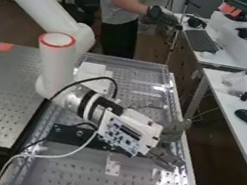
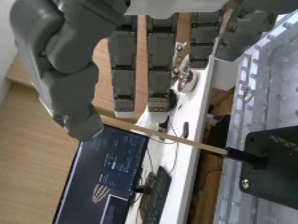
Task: Grab the chopstick and place it in the clear container
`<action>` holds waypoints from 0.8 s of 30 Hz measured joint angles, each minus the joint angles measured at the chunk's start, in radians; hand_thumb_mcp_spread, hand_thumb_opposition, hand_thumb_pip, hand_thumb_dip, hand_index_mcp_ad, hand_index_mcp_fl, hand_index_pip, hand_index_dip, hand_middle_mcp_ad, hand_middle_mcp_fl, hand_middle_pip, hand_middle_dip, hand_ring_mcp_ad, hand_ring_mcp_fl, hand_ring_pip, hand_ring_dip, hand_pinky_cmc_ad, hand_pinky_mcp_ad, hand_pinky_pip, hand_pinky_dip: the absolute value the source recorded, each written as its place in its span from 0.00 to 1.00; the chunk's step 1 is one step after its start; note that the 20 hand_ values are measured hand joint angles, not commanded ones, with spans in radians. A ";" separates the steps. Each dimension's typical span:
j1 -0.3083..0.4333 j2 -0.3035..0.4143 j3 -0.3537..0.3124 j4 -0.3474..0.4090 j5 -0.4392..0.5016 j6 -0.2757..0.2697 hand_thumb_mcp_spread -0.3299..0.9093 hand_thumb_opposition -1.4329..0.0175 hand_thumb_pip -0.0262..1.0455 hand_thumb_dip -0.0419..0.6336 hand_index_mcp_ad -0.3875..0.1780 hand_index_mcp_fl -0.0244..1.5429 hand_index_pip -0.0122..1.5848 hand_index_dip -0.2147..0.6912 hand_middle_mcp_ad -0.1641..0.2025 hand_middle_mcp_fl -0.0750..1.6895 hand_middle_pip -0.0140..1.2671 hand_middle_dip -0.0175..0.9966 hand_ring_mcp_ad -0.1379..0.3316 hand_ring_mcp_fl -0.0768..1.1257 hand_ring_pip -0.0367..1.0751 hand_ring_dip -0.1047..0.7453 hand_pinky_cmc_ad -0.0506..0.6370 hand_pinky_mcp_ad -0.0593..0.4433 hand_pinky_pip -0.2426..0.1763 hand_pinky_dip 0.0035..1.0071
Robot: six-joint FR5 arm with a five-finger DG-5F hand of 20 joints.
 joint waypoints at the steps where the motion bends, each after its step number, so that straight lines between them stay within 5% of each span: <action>1: 0.000 -0.005 0.006 -0.003 -0.005 0.005 0.61 0.45 0.60 0.49 0.48 0.47 0.07 0.52 0.57 0.44 0.10 0.63 0.68 0.14 0.12 0.32 0.48 0.52 0.33 0.13; 13: -0.011 -0.020 0.024 0.001 0.008 0.009 0.63 0.44 0.57 0.49 0.44 0.54 0.10 0.52 0.56 0.51 0.09 0.63 0.58 0.21 0.12 0.32 0.48 0.51 0.33 0.13; 24: -0.014 -0.029 0.040 0.000 -0.003 0.002 0.66 0.43 0.54 0.49 0.42 0.58 0.19 0.51 0.57 0.53 0.10 0.63 0.58 0.23 0.12 0.36 0.48 0.52 0.33 0.13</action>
